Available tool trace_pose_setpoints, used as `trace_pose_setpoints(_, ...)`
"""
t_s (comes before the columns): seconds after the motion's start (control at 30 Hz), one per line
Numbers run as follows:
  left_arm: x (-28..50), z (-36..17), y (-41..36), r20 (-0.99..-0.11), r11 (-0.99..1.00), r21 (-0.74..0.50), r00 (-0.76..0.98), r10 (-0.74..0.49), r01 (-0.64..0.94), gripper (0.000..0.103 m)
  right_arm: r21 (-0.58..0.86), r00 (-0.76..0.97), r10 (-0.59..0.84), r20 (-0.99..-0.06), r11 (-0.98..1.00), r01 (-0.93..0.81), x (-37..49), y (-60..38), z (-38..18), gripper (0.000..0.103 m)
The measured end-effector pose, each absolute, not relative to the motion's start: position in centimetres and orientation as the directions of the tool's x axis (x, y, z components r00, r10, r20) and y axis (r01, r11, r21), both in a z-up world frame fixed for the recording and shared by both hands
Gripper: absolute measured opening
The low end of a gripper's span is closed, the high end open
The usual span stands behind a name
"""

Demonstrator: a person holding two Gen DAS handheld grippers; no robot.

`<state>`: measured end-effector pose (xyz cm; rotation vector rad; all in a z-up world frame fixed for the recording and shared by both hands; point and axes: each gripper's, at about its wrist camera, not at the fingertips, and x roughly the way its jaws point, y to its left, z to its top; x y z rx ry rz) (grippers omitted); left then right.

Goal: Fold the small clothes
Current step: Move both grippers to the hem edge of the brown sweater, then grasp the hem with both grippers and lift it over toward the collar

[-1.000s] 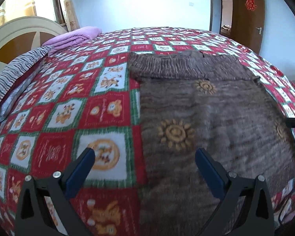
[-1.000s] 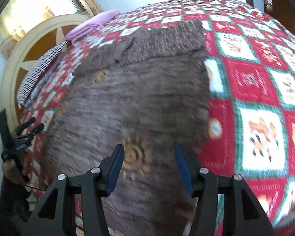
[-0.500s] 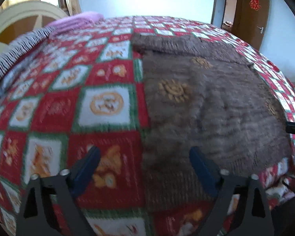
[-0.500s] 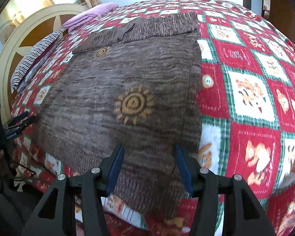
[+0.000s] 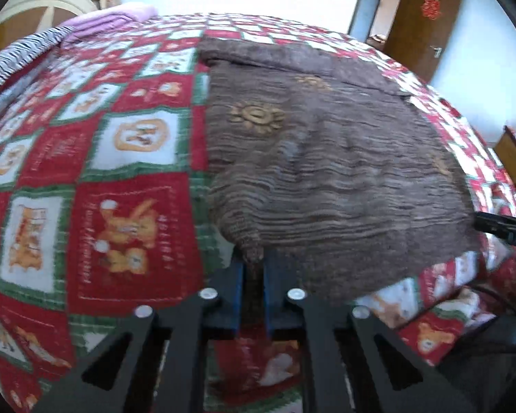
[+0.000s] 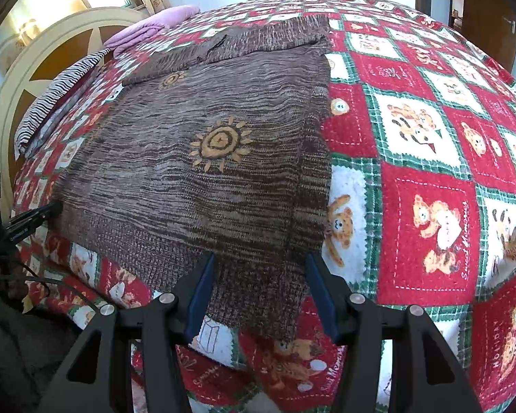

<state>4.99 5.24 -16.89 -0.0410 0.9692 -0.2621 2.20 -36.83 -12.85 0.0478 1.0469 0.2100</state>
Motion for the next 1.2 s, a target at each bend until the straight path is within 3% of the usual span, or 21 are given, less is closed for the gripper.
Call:
trace_pose_setpoints(0.27, 4.2, -14.5, 6.9, -0.755, 0.962, -0.186, 0.598, -0.27, 0.199, 0.009, 0.135, 0.485, 0.174, -0.857, 0.984, -0.115, 1.9, -37.9, -13.0, 0.055)
trace_pose_setpoints(0.7, 4.8, -17.1, 6.7, -0.786, 0.959, -0.213, 0.55, -0.282, 0.187, 0.009, 0.119, 0.478, 0.17, -0.862, 0.984, -0.135, 1.2, -37.3, -13.6, 0.055)
trace_pose_setpoints(0.77, 4.8, -17.2, 6.9, -0.783, 0.957, -0.227, 0.55, -0.291, 0.182, 0.009, 0.115, 0.473, 0.164, -0.866, 0.985, -0.13, 1.0, -37.3, -13.6, 0.051)
trace_pose_setpoints(0.9, 4.9, -17.2, 6.9, -0.776, 0.955, -0.234, 0.557, -0.297, 0.184, 0.009, 0.122, 0.477, 0.18, -0.86, 0.981, -0.149, 0.5, -36.7, -13.9, 0.026)
trace_pose_setpoints(0.93, 4.9, -17.2, 6.9, -0.772, 0.954, -0.235, 0.56, -0.299, 0.186, 0.009, 0.121, 0.488, 0.188, -0.852, 0.979, -0.165, 0.4, -36.4, -14.0, 0.014)
trace_pose_setpoints(1.2, 5.1, -14.3, 9.0, -0.689, 0.916, -0.337, 0.607, -0.396, 0.216, 0.009, 0.279, 0.58, 0.326, -0.747, 0.945, -0.172, 0.0, -39.0, -10.9, 0.008)
